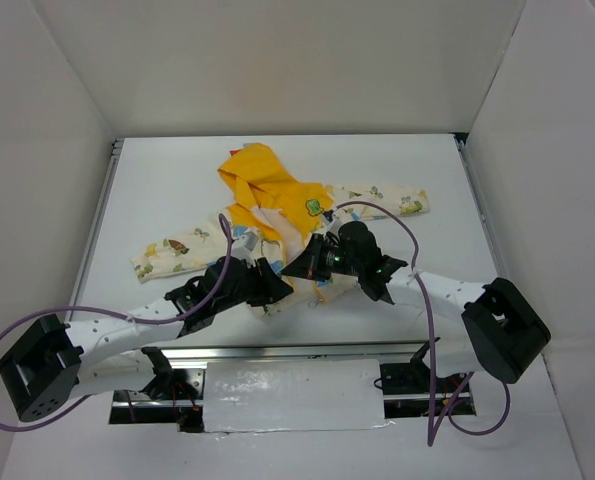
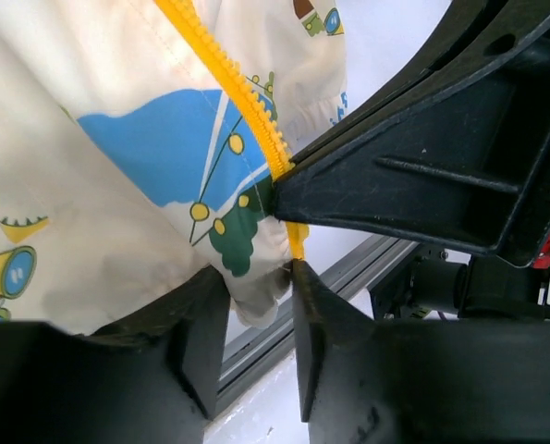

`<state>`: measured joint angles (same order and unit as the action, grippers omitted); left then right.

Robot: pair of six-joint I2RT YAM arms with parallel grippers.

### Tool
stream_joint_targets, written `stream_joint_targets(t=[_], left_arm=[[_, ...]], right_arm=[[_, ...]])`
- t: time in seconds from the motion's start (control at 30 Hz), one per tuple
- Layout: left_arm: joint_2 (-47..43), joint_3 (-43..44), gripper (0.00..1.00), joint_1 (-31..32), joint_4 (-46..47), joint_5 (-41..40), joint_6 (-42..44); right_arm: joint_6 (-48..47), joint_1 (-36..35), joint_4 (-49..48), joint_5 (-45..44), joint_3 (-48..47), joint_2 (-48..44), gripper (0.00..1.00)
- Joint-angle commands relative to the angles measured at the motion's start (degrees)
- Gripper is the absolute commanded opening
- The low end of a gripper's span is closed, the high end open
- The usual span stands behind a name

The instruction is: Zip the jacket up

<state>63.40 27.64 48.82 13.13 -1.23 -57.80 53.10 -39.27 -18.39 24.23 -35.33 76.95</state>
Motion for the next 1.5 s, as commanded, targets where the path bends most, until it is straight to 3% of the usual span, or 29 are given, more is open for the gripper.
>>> stream_joint_targets(t=[0.0,0.07,0.23,0.3,0.37,0.47,0.67,0.73,0.87,0.93,1.03,1.07,1.17,1.27,1.47], left_arm=[[0.8,-0.3,0.42,-0.1,5.9,2.0,-1.3],[1.0,-0.3,0.32,-0.1,5.9,2.0,-1.6],[0.2,-0.6,0.27,-0.1,5.5,2.2,-1.1],[0.0,-0.5,0.14,-0.1,4.6,1.8,-0.9],[-0.2,-0.5,0.12,-0.1,4.1,1.6,-0.7],[-0.6,-0.3,0.02,-0.1,3.1,1.7,0.1],[-3.3,-0.9,0.00,-0.1,3.8,1.8,2.2],[-4.0,-0.8,0.00,-0.1,3.7,1.8,2.9],[-4.8,-0.7,0.00,-0.2,3.7,1.5,3.1],[-5.1,-0.6,0.04,-0.2,3.3,1.5,3.3],[-4.8,-0.3,0.16,-0.2,2.8,1.5,3.4],[-4.7,-0.3,0.30,-0.2,2.4,1.5,3.2],[-4.6,0.0,0.39,-0.2,1.4,1.5,2.8],[-4.5,-0.2,0.36,-0.2,0.9,1.8,2.5],[-3.6,-1.3,0.26,-0.2,2.5,2.6,1.6]], right_arm=[[1.4,-0.7,-3.3,-0.4,-0.2,-0.6,0.00],[1.0,-0.9,-2.4,-1.2,-0.4,-0.6,0.00],[0.3,-0.8,-0.4,-2.3,-1.2,0.9,0.00],[0.8,-0.9,-0.8,-2.2,-1.4,1.4,0.00],[0.9,-0.8,-0.9,-2.0,-1.4,1.5,0.00],[-0.4,-0.6,-2.6,-0.4,-0.6,0.9,0.25],[-4.9,-0.5,-8.5,7.8,2.5,-0.3,0.42],[-5.1,-0.5,-9.2,9.5,3.2,-0.3,0.42],[-5.5,-0.5,-9.1,10.0,4.0,-0.7,0.24],[-5.5,-0.5,-9.1,10.0,4.3,-1.0,0.21],[-5.6,-0.5,-8.2,9.5,4.0,-1.5,0.03],[-5.8,-0.5,-7.3,9.1,3.7,-1.7,0.00],[-6.2,-0.5,-5.0,6.6,3.3,-2.8,0.00],[-5.9,-0.5,-1.2,2.0,2.7,-4.6,0.00],[-5.4,-0.6,-1.2,2.6,2.7,-5.1,0.00]])
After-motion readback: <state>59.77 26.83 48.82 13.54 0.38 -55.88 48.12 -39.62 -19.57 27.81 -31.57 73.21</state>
